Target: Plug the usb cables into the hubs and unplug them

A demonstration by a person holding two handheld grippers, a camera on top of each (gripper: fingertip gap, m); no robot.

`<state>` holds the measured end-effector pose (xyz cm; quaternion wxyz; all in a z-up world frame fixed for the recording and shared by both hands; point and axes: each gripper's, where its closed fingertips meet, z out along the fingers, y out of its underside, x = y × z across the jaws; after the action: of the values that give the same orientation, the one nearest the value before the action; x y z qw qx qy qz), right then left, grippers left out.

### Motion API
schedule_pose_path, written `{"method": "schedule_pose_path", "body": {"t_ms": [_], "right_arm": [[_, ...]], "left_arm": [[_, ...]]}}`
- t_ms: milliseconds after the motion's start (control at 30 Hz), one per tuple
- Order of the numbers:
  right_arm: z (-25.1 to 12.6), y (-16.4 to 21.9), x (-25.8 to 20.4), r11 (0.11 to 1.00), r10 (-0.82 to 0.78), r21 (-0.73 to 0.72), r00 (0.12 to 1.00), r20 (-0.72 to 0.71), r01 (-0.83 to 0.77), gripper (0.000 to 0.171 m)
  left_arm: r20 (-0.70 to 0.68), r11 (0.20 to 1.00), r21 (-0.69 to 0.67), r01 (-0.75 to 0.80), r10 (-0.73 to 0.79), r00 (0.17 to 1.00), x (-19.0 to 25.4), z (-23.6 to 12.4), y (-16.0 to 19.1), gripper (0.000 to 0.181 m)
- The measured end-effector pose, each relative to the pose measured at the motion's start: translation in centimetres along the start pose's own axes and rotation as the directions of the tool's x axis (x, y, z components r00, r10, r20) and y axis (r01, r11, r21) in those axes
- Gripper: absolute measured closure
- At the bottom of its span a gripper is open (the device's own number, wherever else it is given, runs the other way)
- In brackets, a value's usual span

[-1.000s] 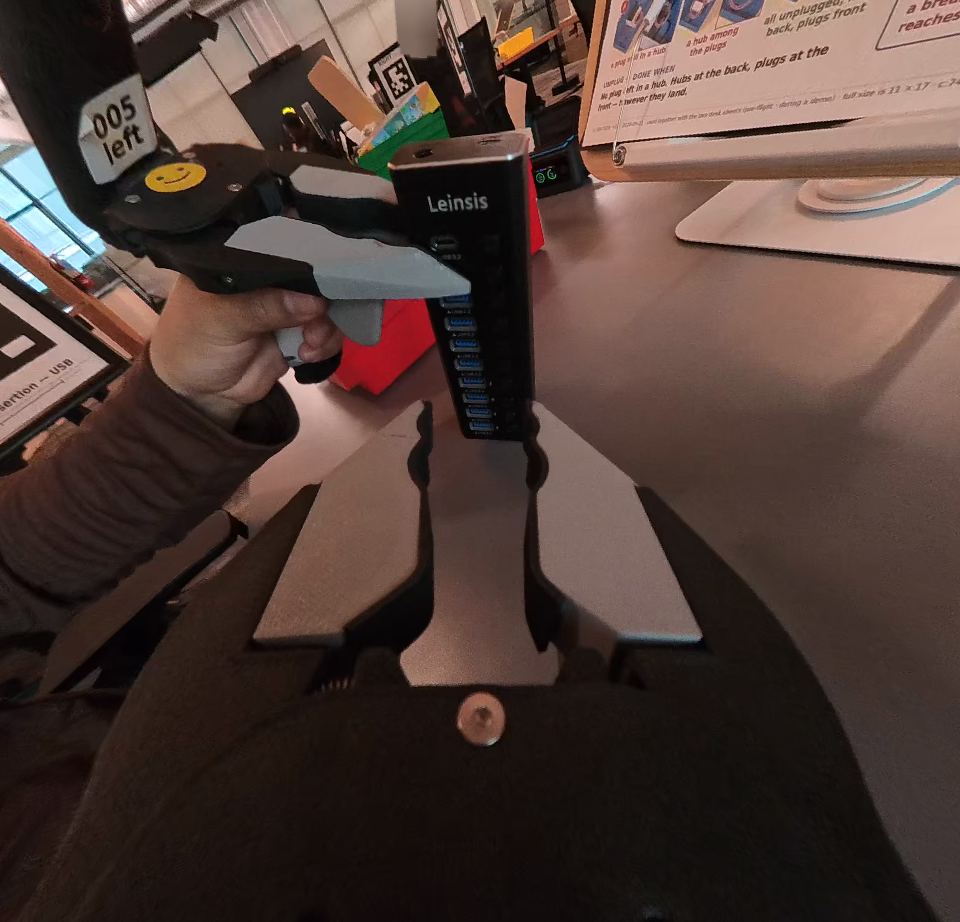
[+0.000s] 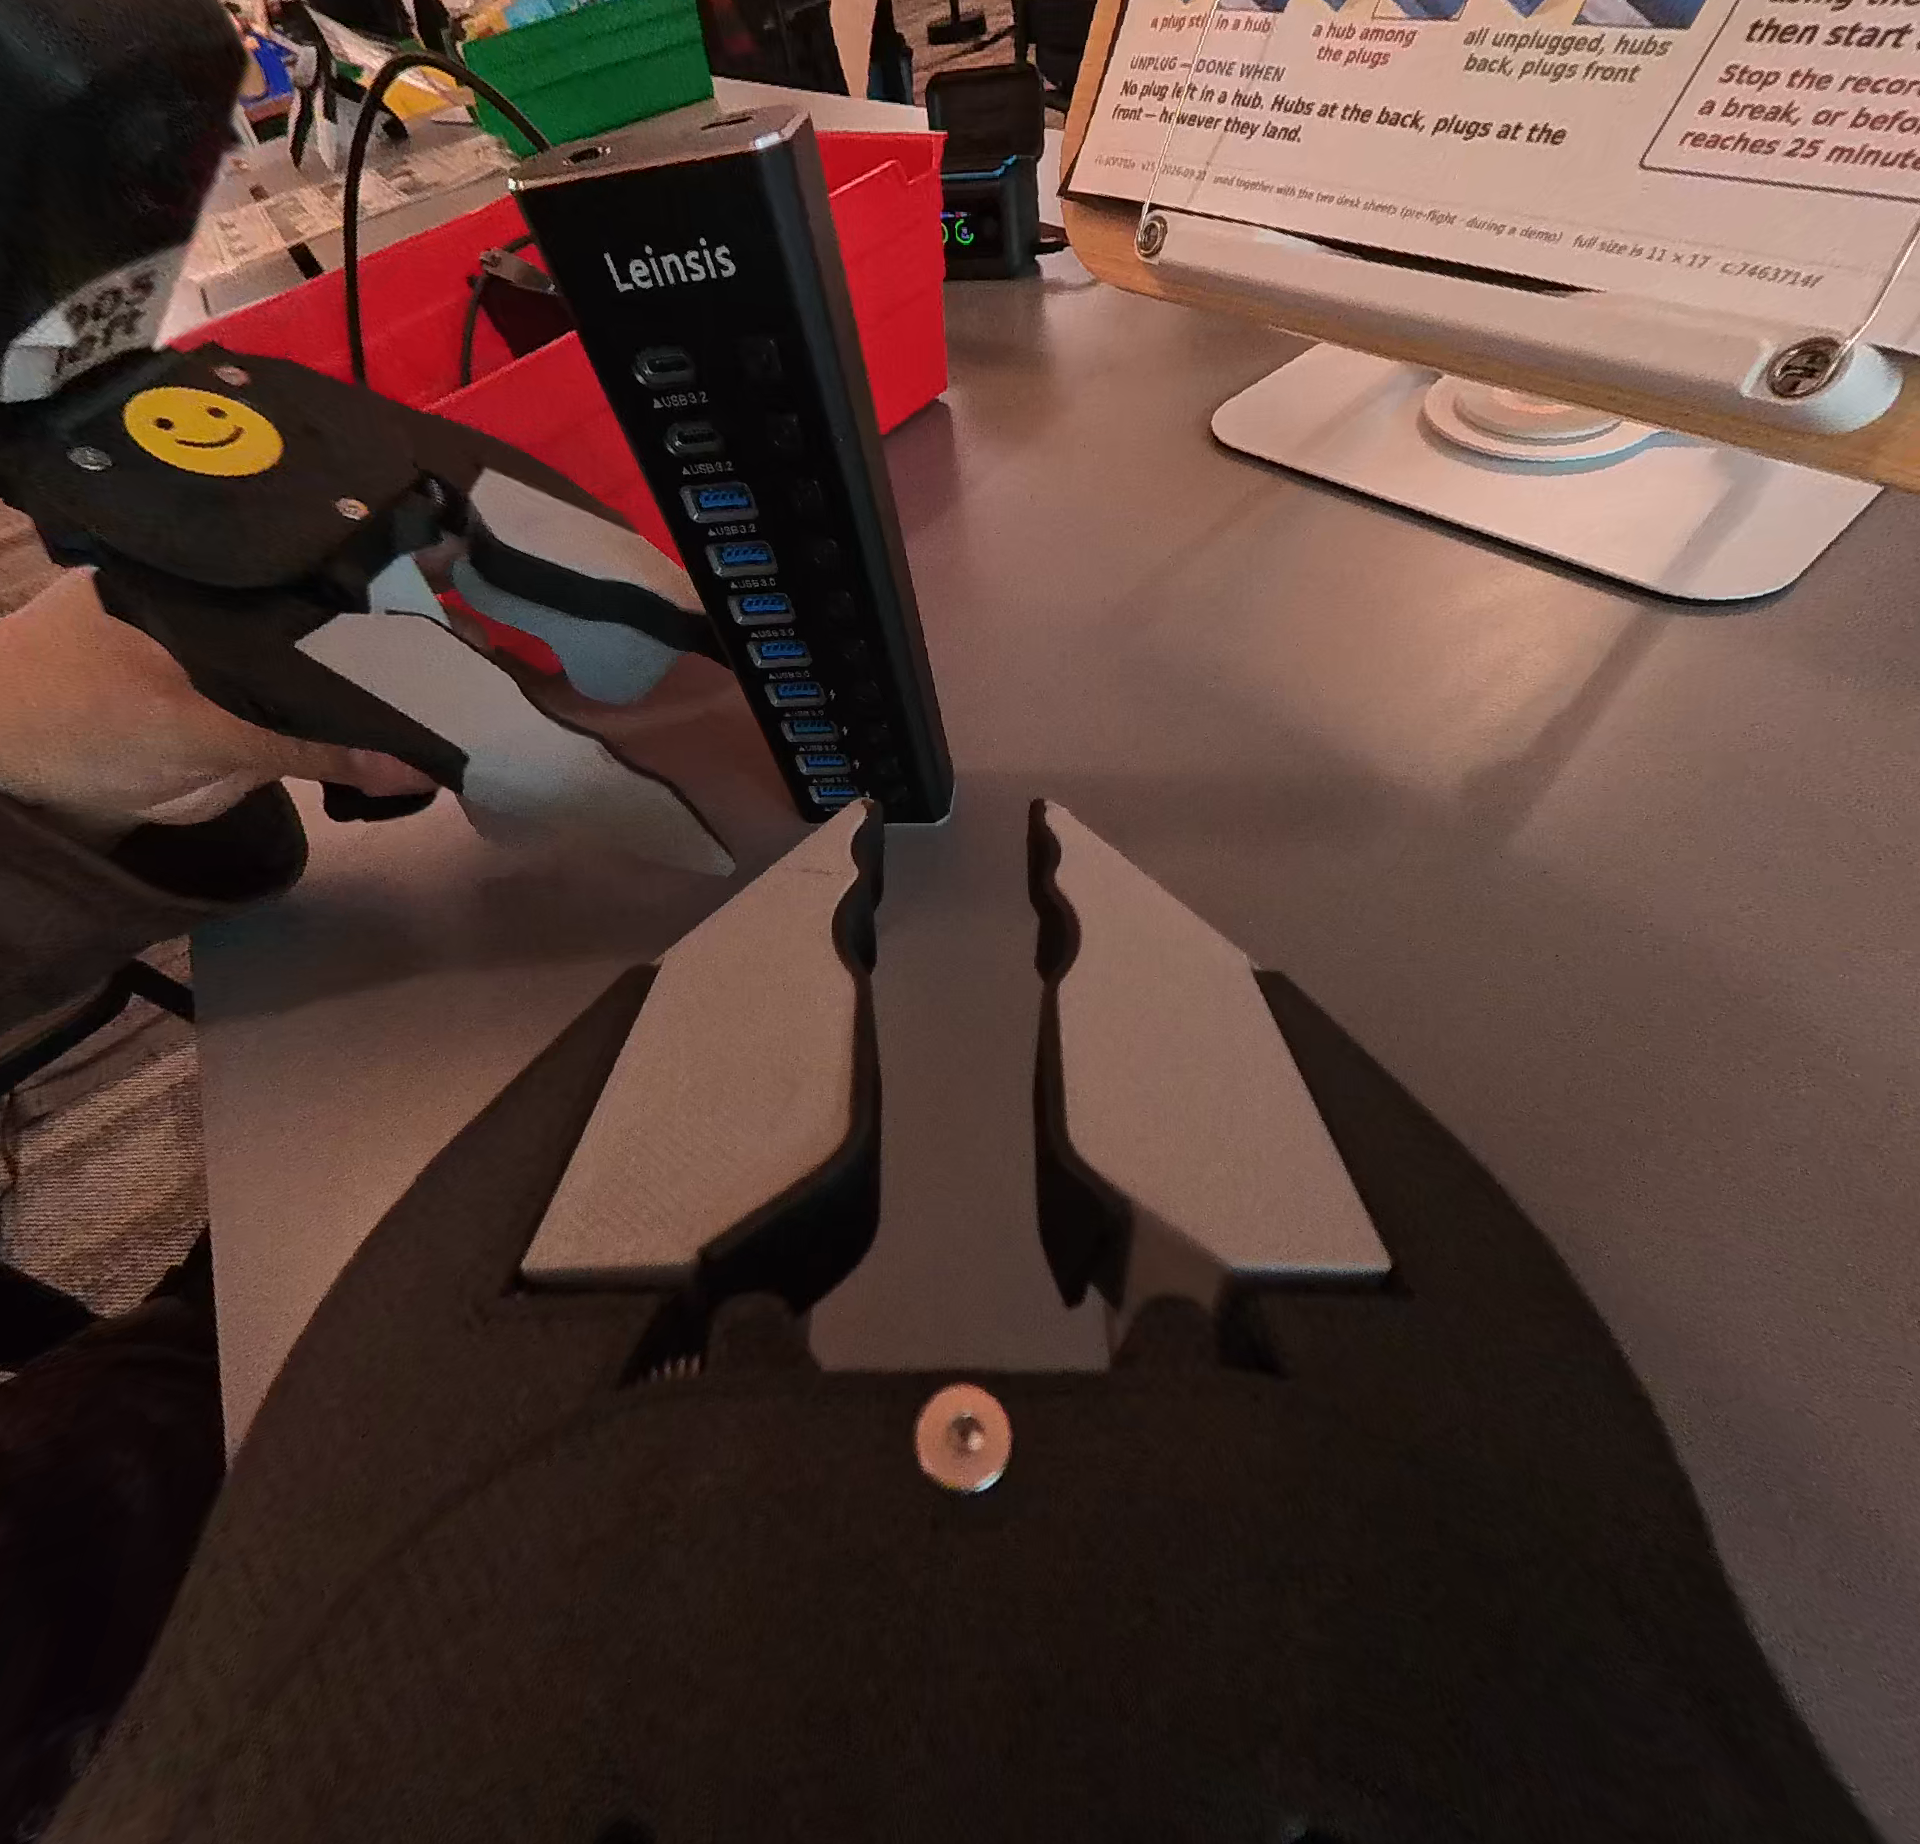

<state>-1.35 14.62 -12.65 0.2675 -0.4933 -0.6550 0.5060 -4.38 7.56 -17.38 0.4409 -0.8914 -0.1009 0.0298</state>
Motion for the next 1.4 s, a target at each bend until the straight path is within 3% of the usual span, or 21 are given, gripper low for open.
{"method": "schedule_pose_path", "body": {"t_ms": [233, 700, 1033, 1400], "right_arm": [[0.2, 0.3, -0.1, 1.0, 0.0, -0.014, 1.0, 0.005, 0.0, 0.147], [0.7, 1.2, -0.4, 0.998, -0.004, -0.065, 1.0, 0.015, 0.005, 0.147], [1.0, 1.8, -0.6, 0.996, -0.002, -0.091, 1.0, 0.02, 0.004, 0.147], [1.5, 2.8, -0.8, 0.987, -0.067, -0.148, 0.998, -0.01, 0.065, 0.147]], "left_arm": [[0.001, 0.997, -0.08, 0.02, -0.02, 1.0, -0.4, 1.8, 2.3, 0.122], [0.012, 0.996, -0.082, 0.031, -0.03, 0.999, -1.1, 2.3, 2.0, 0.136], [0.065, 0.996, -0.084, -0.018, 0.024, 0.998, -1.3, 2.3, 2.1, 0.135], [0.118, 0.998, 0.056, 0.036, -0.043, 0.992, -2.4, 0.8, 0.6, 0.124]]}}
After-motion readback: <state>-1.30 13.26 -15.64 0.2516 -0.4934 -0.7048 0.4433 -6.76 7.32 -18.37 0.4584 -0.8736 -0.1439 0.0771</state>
